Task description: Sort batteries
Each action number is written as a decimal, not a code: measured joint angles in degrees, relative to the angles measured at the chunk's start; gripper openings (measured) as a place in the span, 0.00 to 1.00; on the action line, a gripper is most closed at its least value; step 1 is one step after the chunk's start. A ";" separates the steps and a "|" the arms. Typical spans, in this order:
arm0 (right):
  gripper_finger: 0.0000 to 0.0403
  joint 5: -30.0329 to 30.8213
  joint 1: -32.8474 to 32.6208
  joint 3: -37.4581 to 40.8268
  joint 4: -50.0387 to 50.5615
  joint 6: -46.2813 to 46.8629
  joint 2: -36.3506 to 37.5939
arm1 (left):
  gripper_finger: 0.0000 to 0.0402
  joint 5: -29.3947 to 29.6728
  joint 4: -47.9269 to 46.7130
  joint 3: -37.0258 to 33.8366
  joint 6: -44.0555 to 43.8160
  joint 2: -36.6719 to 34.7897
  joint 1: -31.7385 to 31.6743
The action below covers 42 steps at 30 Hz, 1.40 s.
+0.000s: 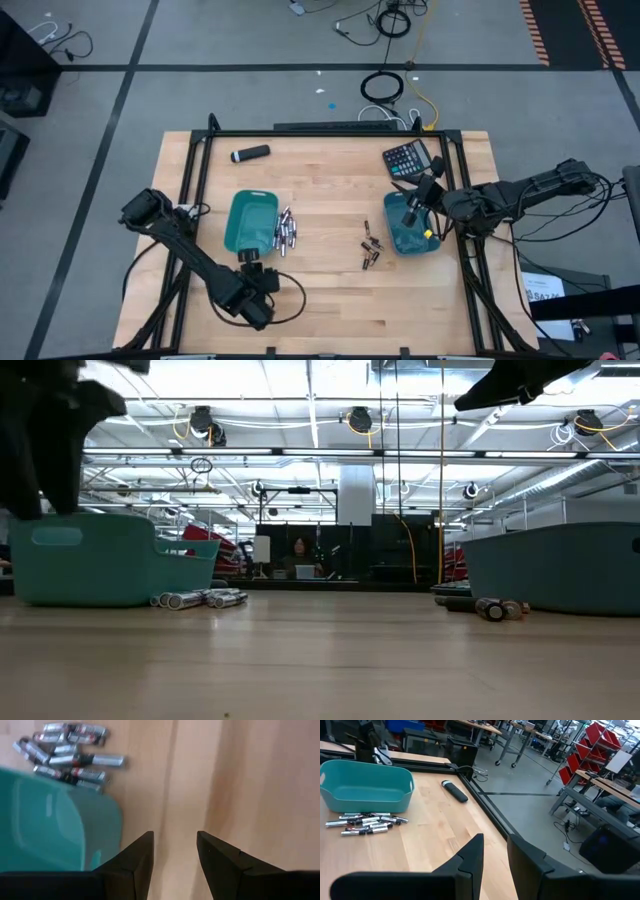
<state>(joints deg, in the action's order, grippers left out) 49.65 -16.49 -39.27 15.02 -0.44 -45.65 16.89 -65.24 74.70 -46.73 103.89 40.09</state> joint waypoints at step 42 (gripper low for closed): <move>0.19 -2.26 -2.27 0.13 4.02 18.28 -5.08 | 0.40 -0.27 -0.80 -3.02 -10.96 -8.81 -6.97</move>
<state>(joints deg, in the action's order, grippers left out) 47.38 -18.76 -39.14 19.04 17.84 -50.73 16.62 -66.04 71.68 -57.69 95.08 33.12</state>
